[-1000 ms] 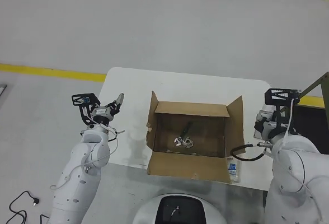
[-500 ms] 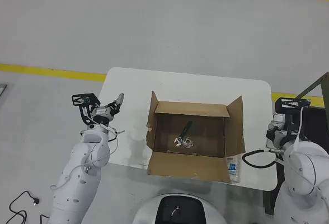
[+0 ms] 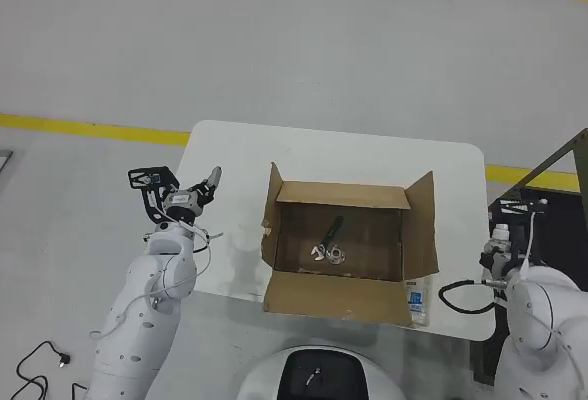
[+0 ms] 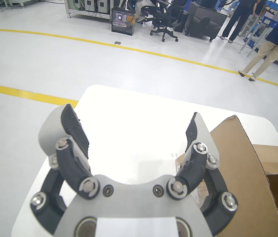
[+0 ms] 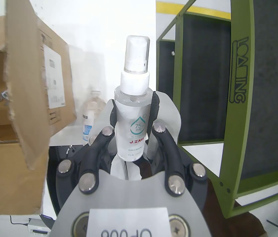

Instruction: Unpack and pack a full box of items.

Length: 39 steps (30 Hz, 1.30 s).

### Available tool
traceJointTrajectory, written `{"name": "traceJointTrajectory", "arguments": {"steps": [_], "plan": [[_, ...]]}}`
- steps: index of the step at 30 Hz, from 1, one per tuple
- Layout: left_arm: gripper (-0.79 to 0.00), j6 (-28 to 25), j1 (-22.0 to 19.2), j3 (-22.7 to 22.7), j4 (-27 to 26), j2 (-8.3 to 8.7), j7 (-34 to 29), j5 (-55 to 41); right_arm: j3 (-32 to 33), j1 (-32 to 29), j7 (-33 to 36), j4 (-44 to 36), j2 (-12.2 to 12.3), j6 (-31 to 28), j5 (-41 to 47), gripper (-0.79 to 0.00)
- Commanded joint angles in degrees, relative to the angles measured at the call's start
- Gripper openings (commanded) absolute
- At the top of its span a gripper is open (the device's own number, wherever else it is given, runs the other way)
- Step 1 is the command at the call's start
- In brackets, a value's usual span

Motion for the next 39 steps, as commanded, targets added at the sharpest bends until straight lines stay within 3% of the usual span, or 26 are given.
{"name": "traceJointTrajectory", "arguments": {"steps": [1,9,22,39], "plan": [[0.0,0.0,0.0,0.0,0.0,0.0,0.0,0.0,1.86,-1.06,-0.07,1.43,0.25,-1.28,0.09,-0.785],[0.0,0.0,0.0,0.0,0.0,0.0,0.0,0.0,5.69,-5.38,-2.35,8.37,0.87,-2.78,0.57,-0.785],[0.0,0.0,0.0,0.0,0.0,0.0,0.0,0.0,2.85,-10.77,-9.36,17.08,0.85,1.06,4.38,-0.785],[0.0,0.0,0.0,0.0,0.0,0.0,0.0,0.0,-2.75,-7.69,-14.99,27.76,1.22,6.04,-0.06,-0.785]]}}
